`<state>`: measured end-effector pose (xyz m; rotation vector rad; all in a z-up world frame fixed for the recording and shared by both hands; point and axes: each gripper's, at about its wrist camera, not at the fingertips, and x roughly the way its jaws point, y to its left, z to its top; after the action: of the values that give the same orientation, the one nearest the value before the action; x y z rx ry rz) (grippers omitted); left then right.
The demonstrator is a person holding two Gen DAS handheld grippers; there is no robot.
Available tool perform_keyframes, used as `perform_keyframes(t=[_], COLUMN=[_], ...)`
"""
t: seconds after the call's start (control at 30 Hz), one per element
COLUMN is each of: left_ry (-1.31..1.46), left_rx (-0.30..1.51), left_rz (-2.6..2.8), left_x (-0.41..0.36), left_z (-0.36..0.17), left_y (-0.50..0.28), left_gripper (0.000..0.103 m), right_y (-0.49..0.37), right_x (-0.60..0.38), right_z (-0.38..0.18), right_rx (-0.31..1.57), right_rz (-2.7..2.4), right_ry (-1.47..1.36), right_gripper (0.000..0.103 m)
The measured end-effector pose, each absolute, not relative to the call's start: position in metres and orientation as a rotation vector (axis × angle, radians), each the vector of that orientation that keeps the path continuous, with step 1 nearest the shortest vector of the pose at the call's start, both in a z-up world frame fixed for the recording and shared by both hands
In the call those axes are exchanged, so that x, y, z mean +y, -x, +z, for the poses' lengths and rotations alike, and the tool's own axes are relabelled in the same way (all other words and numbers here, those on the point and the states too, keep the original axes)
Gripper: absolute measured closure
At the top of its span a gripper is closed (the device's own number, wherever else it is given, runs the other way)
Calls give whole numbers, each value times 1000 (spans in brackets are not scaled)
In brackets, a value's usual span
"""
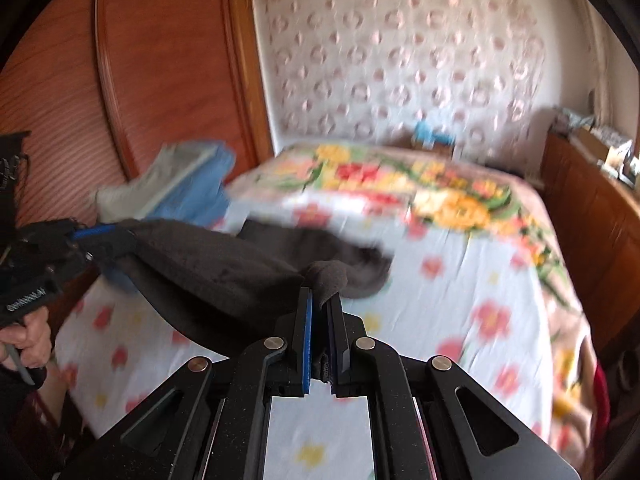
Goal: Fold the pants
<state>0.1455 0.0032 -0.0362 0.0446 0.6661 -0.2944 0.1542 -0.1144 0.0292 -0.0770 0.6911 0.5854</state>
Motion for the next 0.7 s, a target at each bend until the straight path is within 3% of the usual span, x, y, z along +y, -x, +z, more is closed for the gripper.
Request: perform_keyframes(t=[0.7], left_ry=[21], left_rx=[816], left_rz=[-260], left_x=[-11], left_z=[-115], left_y=[-76], left_gripper=[92], right_y=[-129], right_x=[-118], right_z=[-10], right_rx=[779], right_rz=[569], right_ry=[59], right_gripper=[97])
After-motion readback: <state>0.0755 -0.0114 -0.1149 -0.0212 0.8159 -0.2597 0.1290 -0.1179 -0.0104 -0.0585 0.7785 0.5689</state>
